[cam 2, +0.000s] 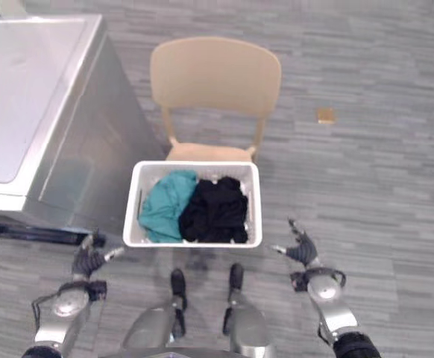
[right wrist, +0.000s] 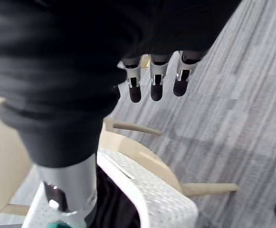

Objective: Grab the laundry basket,head to the washer,open it,put in the laundry and shut it.

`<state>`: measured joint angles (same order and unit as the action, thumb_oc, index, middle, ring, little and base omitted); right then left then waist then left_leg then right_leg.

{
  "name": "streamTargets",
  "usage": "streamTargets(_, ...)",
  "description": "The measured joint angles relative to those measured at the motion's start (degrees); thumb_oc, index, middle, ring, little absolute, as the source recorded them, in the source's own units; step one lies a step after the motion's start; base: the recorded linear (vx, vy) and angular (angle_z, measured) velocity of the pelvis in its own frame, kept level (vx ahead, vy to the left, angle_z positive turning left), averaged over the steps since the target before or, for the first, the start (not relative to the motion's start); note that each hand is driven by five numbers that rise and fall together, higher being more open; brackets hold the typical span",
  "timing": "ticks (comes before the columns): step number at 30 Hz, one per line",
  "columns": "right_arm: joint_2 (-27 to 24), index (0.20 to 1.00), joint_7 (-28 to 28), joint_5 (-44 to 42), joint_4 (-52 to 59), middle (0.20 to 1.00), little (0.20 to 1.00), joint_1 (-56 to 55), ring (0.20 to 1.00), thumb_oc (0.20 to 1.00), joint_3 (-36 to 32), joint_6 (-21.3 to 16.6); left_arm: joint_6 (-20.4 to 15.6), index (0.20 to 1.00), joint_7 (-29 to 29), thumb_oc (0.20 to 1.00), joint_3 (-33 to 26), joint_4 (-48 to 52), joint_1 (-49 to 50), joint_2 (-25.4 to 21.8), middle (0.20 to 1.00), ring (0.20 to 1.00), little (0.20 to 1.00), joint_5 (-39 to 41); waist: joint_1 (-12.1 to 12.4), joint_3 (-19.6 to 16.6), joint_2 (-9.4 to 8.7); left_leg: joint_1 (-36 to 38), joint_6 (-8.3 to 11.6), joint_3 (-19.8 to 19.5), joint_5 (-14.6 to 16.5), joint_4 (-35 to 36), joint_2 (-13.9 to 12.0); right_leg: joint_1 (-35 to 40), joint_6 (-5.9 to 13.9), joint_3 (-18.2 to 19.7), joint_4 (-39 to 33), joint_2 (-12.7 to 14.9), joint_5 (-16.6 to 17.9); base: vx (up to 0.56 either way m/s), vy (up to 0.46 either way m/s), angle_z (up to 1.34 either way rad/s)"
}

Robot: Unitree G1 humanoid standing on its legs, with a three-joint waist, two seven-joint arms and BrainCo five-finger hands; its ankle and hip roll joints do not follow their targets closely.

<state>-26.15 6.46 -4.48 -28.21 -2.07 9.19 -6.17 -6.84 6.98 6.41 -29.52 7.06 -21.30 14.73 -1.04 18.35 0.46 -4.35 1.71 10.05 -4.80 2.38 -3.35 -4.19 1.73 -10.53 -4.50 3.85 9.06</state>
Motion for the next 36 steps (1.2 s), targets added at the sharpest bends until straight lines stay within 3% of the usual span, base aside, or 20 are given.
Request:
streamTargets(9,2.61,1.0,-1.4,0.05,-6.68,1.0,1.0,-1.28,1.0,1.0,1.69,0.21,1.91,1.0,-2.12,1.0,0.16,-9.97,1.65,3.52,1.0,1.0,1.0,-2.36,1.57,-3.33,1.34,1.31,0.81,-3.06,1.11,0.05,-0.55,3.23,-0.88,-2.34,0.24,-0.85,-1.16,-0.02,-0.058,0.18)
streamTargets(10,2.79,1.0,-1.39,0.0,-6.7,1.0,1.0,-1.39,1.0,1.0,2.97,0.13,1.83,1.0,-1.97,1.0,0.8,-9.84,0.72,3.56,1.0,1.0,1.0,-2.35,1.72,-3.38,1.39,-1.78,1.5,-4.72,1.8,-2.67,-0.93,2.23,-1.36,-3.96,0.54,-1.0,-1.49,-0.18,0.025,0.85)
streamTargets(12,2.86,1.0,-0.77,-0.03,-7.0,1.0,1.0,-1.17,1.0,1.0,2.84,0.11,1.87,1.0,-1.74,1.0,1.76,-9.95,-0.41,3.56,1.0,1.0,1.0,-2.34,3.33,-3.2,1.56,-5.15,1.82,-4.12,3.76,-3.18,-2.04,0.03,-1.96,-7.48,1.85,-1.0,-1.88,-0.13,0.104,0.92)
streamTargets(15,3.52,1.0,0.25,-0.12,-7.8,1.0,1.0,-0.28,1.0,1.0,2.57,0.16,1.89,1.0,-1.12,1.0,1.9,-11.01,-2.41,3.49,1.0,1.0,1.0,-2.34,2.92,-2.4,-1.2,-6.81,1.75,0.05,4.21,-9.21,-2.57,0.24,-3.43,-12.14,0.2,2.81,-0.25,0.04,0.175,0.69)
streamTargets(17,3.77,1.0,0.9,-0.27,-8.62,1.0,1.0,-0.05,1.0,1.0,2.36,0.08,1.88,1.0,-0.64,1.0,2.23,-11.36,-2.83,3.92,1.0,1.0,1.0,-2.33,2.28,-2.06,-2.21,-5.73,3.56,2.21,4.93,-12.39,-6.66,1.5,-2.86,-14.67,-0.32,4.02,-0.27,-0.01,0.177,0.71)
streamTargets(19,3.79,1.0,1.4,-0.71,-9.59,1.0,1.0,-0.32,1.0,1.0,-0.01,0.38,1.88,1.0,-0.48,1.0,2.34,-11.48,-3.57,4.38,1.0,1.0,1.0,-2.31,1.07,-2.5,-1.44,-1.64,4.1,6.34,4.68,-10.85,-11.7,1.75,-1.51,-17.24,-0.37,5.68,0.31,0.04,0.424,0.8)
streamTargets(21,3.71,1.0,1.9,-0.89,-9.72,1.0,1.0,-0.63,1.0,1.0,-2.3,0.77,1.91,1.0,-0.49,1.0,2.39,-11.69,-4.17,4.89,1.0,1.0,1.0,-2.41,-1.01,-2.99,-0.66,0.22,4.75,10.9,4.25,-7.58,-13.55,1.68,0.5,-20.07,-0.22,7.16,1.3,0.08,0.511,0.88)
streamTargets(22,3.69,1.0,2.49,-1.19,-9.73,1.0,1.0,-1.01,1.0,1.0,-3.47,1.46,1.89,1.0,-0.48,1.0,2.45,-11.56,-5.08,5.29,1.0,1.0,1.0,-2.42,-1.58,-3.11,-0.45,0.94,4.74,11.21,4.2,-6.31,-13.15,1.58,1.6,-20.66,-0.02,7.99,1.96,0.07,0.451,0.7)
streamTargets(23,4.06,1.0,2.76,-1.2,-10.04,1.0,1.0,-1.16,1.0,1.0,-4.47,1.97,1.88,1.0,-0.57,1.0,2.89,-11.7,-6.13,5.06,1.0,1.0,1.0,-2.55,-1.74,-2.84,-1.48,1.44,6.69,10.68,2.92,-4.9,-11.11,1.15,2.97,-20.58,0.66,9.83,2.87,0.04,0.382,0.53)
streamTargets(25,6.25,1.0,2.63,-1.21,-9.71,1.0,1.0,-2.02,1.0,1.0,-4.36,2.18,1.97,1.0,-0.65,1.0,2.93,-11.91,-6.99,3.78,1.0,1.0,1.0,-2.57,-1.81,-3.35,-5.37,1.02,4.4,9.96,3.58,-5.32,-6.03,-0.64,3.69,-18.3,3.06,14.4,4.61,0.0,0.269,0.33)
streamTargets(26,8.49,1.0,2.55,-1.31,-10.08,1.0,1.0,-2.63,1.0,1.0,-4.12,2.43,1.97,1.0,-0.64,1.0,2.93,-11.98,-7.23,2.61,1.0,1.0,1.0,-2.63,-1.65,-3.87,-6.93,0.11,2.59,9.98,5.56,-7.28,-4.0,-2.33,3.76,-15.26,6.55,17.71,6.18,0.07,0.353,0.26)
streamTargets(27,10.22,1.0,2.28,-2.54,-11.13,1.0,1.0,-3.4,1.0,1.0,-1.86,3.62,1.94,1.0,-0.49,1.0,2.8,-12.09,-7.12,1.46,1.0,1.0,1.0,-3.85,-1.29,-3.89,-6.16,-0.67,0.64,9.98,7.44,-9.67,-3.34,-5.4,3.08,-9.92,12.14,18.68,6.77,0.05,0.33,0.17)
streamTargets(28,11.09,1.0,1.72,-2.93,-11.04,1.0,1.0,-4.67,1.0,1.0,-1.77,3.58,1.91,1.0,-0.33,1.0,2.32,-12.06,-7.13,0.87,1.0,1.0,1.0,-4.32,-0.67,-3.57,-5.29,-0.43,-0.75,8.98,7.76,-9.16,-2.98,-7.04,3.2,-6.52,16.82,16.38,4.69,0.08,0.382,0.18)
streamTargets(29,11.67,1.0,0.97,-3.22,-11.05,1.0,1.0,-5.34,1.0,1.0,-0.26,3.49,1.9,1.0,-0.11,1.0,1.73,-12.15,-7.01,0.22,1.0,1.0,1.0,-4.36,-0.72,-3.33,-4.73,0.12,-1.76,7.73,7.51,-7.85,-3.5,-8.61,3.58,-1.24,23.21,12.02,-4.55,0.04,0.152,0.23)
streamTargets(31,11.43,1.0,0.02,-3.33,-10.49,1.0,1.0,-5.56,1.0,1.0,2.35,3.46,1.93,1.0,0.02,1.0,1.06,-12.26,-6.77,-0.26,1.0,1.0,1.0,-4.35,-1.39,-3.19,-4.07,1.52,-2.73,6.25,6.02,-4.39,-2.88,-9.31,1.91,1.04,26.35,4.46,-11.27,0.09,0.069,0.51)
streamTargets(32,10.86,1.0,-0.21,-3.33,-9.12,1.0,1.0,-4.37,1.0,1.0,2.68,3.39,1.9,1.0,0.02,1.0,1.35,-12.22,-6.52,0.59,1.0,1.0,1.0,-4.37,-1.61,-3.26,-4.09,2.44,-2.8,5.56,4.9,-2.25,-0.42,-9.96,1.31,0.01,23.48,1.75,-12.22,0.12,0.037,0.53)
streamTargets(33,10.62,1.0,-0.25,-3.33,-8.64,1.0,1.0,-3.22,1.0,1.0,2.72,3.24,1.9,1.0,0.01,1.0,1.81,-12.25,-6.17,1.14,1.0,1.0,1.0,-4.35,-1.91,-3.52,-4.3,2.7,-3.12,5.35,4.86,-1.48,0.29,-10.59,1.44,-0.69,21.36,0.89,-12.12,0.17,0.024,0.52)
streamTargets(34,10.46,1.0,-0.24,-3.33,-8.48,1.0,1.0,-2.13,1.0,1.0,2.81,2.7,1.9,1.0,-0.02,1.0,2.7,-12.45,-5.85,1.39,1.0,1.0,1.0,-4.37,-2.15,-3.57,-3.58,2.67,-3.2,4.89,4.77,-1.3,0.67,-10.46,1.88,-0.25,17.77,0.1,-11.82,0.19,-0.08,0.57)
streamTargets(35,10.02,1.0,-0.26,-3.33,-8.21,1.0,1.0,-0.88,1.0,1.0,2.61,2.08,1.9,1.0,-0.18,1.0,3.51,-12.18,-4.74,3.23,1.0,1.0,1.0,-4.38,-2.03,-3.8,-1.47,3.49,-2.44,2.48,4.21,-0.65,0.88,-8.11,1.66,1.21,13.47,-1.43,-8.63,0.14,-0.088,0.74)
streamTargets(36,9.58,1.0,-0.26,-3.34,-8.11,1.0,1.0,-0.93,1.0,1.0,2.57,2.02,1.87,1.0,-0.22,1.0,3.92,-11.97,-4.19,3.77,1.0,1.0,1.0,-4.39,-1.97,-3.94,-0.63,3.48,-1.92,1.08,3.84,-0.62,0.79,-6.28,0.53,1.96,11.35,-2.26,-7.46,0.14,-0.104,0.91)
